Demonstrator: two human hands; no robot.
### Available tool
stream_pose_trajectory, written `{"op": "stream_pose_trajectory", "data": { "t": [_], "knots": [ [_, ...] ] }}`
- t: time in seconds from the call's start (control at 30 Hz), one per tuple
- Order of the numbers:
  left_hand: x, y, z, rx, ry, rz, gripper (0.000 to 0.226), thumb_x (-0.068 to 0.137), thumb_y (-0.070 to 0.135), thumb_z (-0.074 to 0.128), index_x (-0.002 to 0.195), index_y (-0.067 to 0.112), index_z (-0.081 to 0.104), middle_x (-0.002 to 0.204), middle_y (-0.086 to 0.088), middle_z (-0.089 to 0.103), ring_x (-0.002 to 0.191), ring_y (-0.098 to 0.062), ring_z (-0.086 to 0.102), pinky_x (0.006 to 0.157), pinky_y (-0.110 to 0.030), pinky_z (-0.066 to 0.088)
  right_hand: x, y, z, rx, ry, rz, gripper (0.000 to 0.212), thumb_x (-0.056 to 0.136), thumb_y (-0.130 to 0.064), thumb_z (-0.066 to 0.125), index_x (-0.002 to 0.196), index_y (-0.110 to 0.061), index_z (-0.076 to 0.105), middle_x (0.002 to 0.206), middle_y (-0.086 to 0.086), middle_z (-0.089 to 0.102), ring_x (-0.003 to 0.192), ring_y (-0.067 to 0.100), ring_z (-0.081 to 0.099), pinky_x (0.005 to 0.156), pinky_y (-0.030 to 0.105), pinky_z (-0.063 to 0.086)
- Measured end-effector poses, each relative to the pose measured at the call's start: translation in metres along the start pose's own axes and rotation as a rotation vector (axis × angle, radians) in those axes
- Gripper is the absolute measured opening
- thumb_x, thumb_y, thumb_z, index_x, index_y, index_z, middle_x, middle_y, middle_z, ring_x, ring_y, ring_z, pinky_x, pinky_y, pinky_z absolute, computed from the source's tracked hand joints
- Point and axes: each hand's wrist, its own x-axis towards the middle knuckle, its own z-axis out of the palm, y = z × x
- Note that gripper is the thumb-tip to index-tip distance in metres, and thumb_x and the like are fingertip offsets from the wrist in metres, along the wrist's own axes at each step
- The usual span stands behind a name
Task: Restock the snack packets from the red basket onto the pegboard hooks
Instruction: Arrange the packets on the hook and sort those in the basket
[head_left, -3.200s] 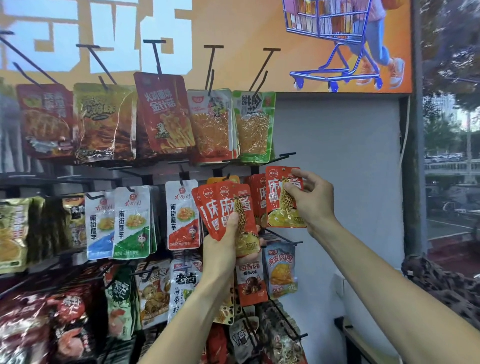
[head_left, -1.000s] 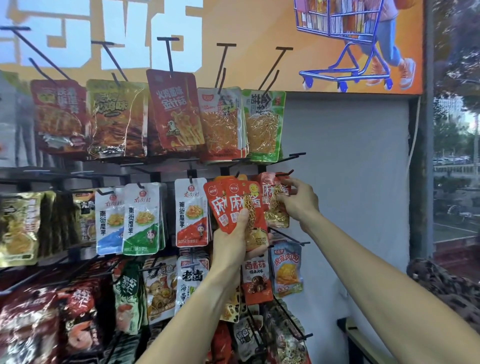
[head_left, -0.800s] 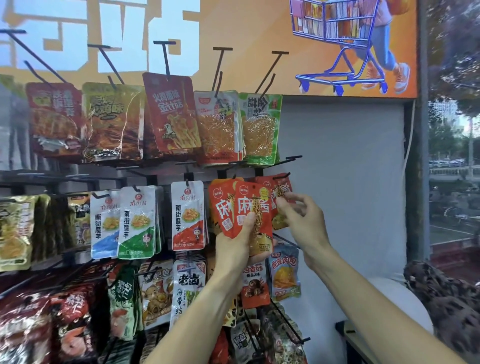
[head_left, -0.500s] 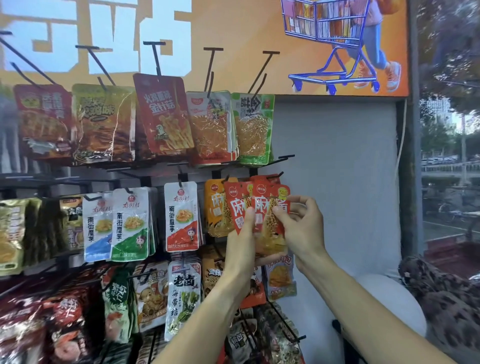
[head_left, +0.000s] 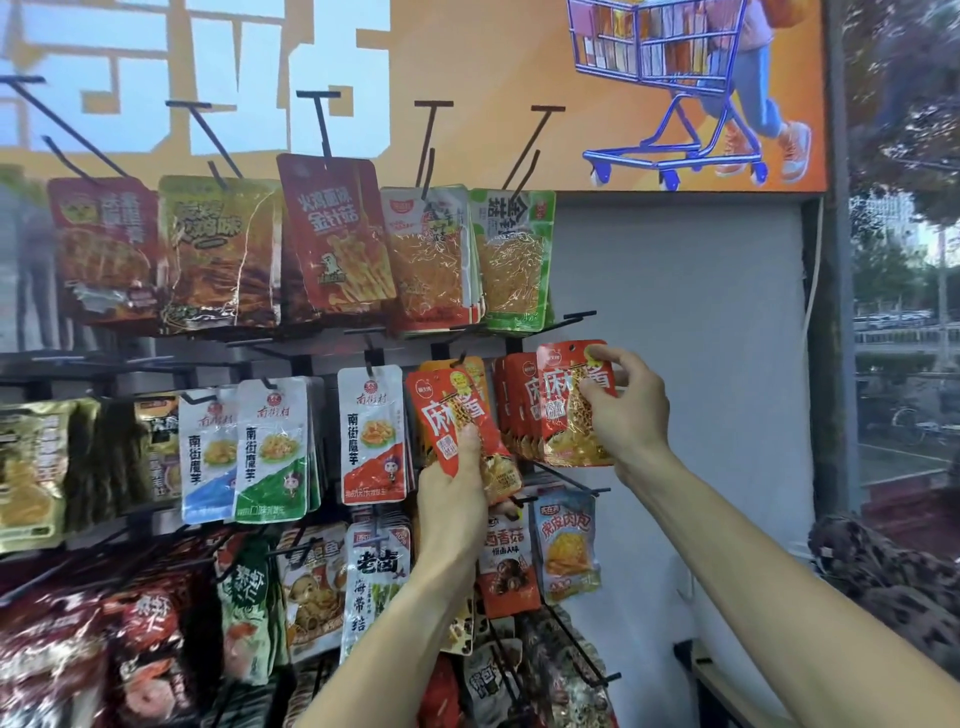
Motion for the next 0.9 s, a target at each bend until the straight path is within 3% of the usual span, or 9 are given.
{"op": "stream_pose_trajectory", "data": {
  "t": [0.1,0.2,0.33,0.4,0.47,0.6,0.73,0.83,0.9],
  "knots": [
    [0.002,-0.002,-0.004,0.013,-0.010,0.043,0.053,0.104,0.052,0.055,0.092,0.003,0.069,0.078,-0.010,0.070,0.075,-0.022,0.064,0.064,-0.024,0.052,0.006,0.005,0.005,-0.053,-0.004,0.003,0.036,0.102,-0.015,0.064,0.137,-0.024,0.062,0.123,0.002,0.061,0.097,0.017,0.066,0.062,0.025,0.056],
    [0.002,0.001,-0.004,0.006,-0.014,0.068,0.040,0.102,0.047,0.063,0.100,0.009,0.073,0.089,0.004,0.079,0.080,-0.014,0.074,0.068,-0.018,0.053,0.018,0.010,0.019,-0.145,-0.025,0.024,0.038,0.102,-0.015,0.065,0.140,-0.022,0.062,0.131,0.005,0.064,0.106,0.022,0.067,0.061,0.023,0.052],
    [0.000,0.005,-0.002,-0.020,-0.055,0.103,0.024,0.101,0.038,0.068,0.110,0.018,0.077,0.099,0.006,0.082,0.090,-0.009,0.078,0.071,-0.018,0.059,0.028,0.010,0.037,-0.268,-0.115,0.080,0.045,0.098,-0.015,0.068,0.141,-0.025,0.061,0.138,0.007,0.065,0.119,0.027,0.064,0.097,0.039,0.056],
    [0.000,0.005,-0.003,-0.001,-0.080,0.111,0.024,0.100,0.038,0.070,0.111,0.019,0.077,0.100,0.006,0.082,0.092,-0.011,0.078,0.078,-0.025,0.062,0.021,0.011,0.034,-0.321,-0.087,0.070,0.046,0.098,-0.019,0.068,0.142,-0.026,0.059,0.140,0.007,0.063,0.124,0.028,0.061,0.104,0.043,0.052],
    [0.001,0.004,-0.004,0.012,-0.113,0.115,0.023,0.099,0.038,0.070,0.110,0.020,0.077,0.100,0.005,0.082,0.093,-0.013,0.078,0.079,-0.029,0.063,0.001,0.009,0.025,-0.270,-0.019,0.033,0.040,0.100,-0.029,0.067,0.139,-0.026,0.058,0.136,0.004,0.061,0.122,0.025,0.061,0.101,0.045,0.054],
    [-0.003,0.002,0.009,-0.015,-0.221,0.086,0.019,0.099,0.032,0.071,0.107,0.016,0.076,0.091,0.002,0.082,0.079,-0.014,0.078,0.064,-0.024,0.060,-0.054,-0.002,0.005,0.291,-0.113,0.097,0.030,0.098,-0.028,0.072,0.120,-0.024,0.053,0.109,-0.001,0.072,0.095,0.016,0.076,0.072,0.034,0.064],
    [-0.003,0.000,0.029,0.042,-0.288,0.087,0.020,0.100,0.037,0.069,0.099,0.018,0.076,0.067,0.014,0.069,0.055,0.001,0.058,0.052,-0.015,0.045,-0.059,0.006,-0.003,0.325,-0.077,0.068,0.028,0.095,-0.009,0.074,0.114,-0.021,0.057,0.114,0.007,0.072,0.098,0.017,0.076,0.077,0.041,0.065],
    [0.010,0.011,0.040,0.185,-0.225,0.177,0.037,0.098,0.046,0.070,0.129,0.028,0.062,0.094,0.017,0.068,0.070,0.003,0.066,0.057,-0.013,0.051,-0.039,0.010,-0.008,0.256,-0.023,0.045,0.030,0.094,-0.005,0.073,0.116,-0.024,0.065,0.119,0.003,0.070,0.107,0.018,0.072,0.086,0.044,0.063],
    [0.024,0.020,0.047,0.275,-0.207,0.298,0.058,0.100,0.037,0.071,0.151,0.038,0.043,0.114,0.016,0.062,0.086,0.011,0.066,0.062,-0.011,0.055,-0.024,0.010,-0.011,0.235,-0.011,0.013,0.031,0.095,-0.003,0.070,0.117,-0.025,0.067,0.119,0.002,0.069,0.108,0.017,0.070,0.082,0.038,0.064]
  ]
}}
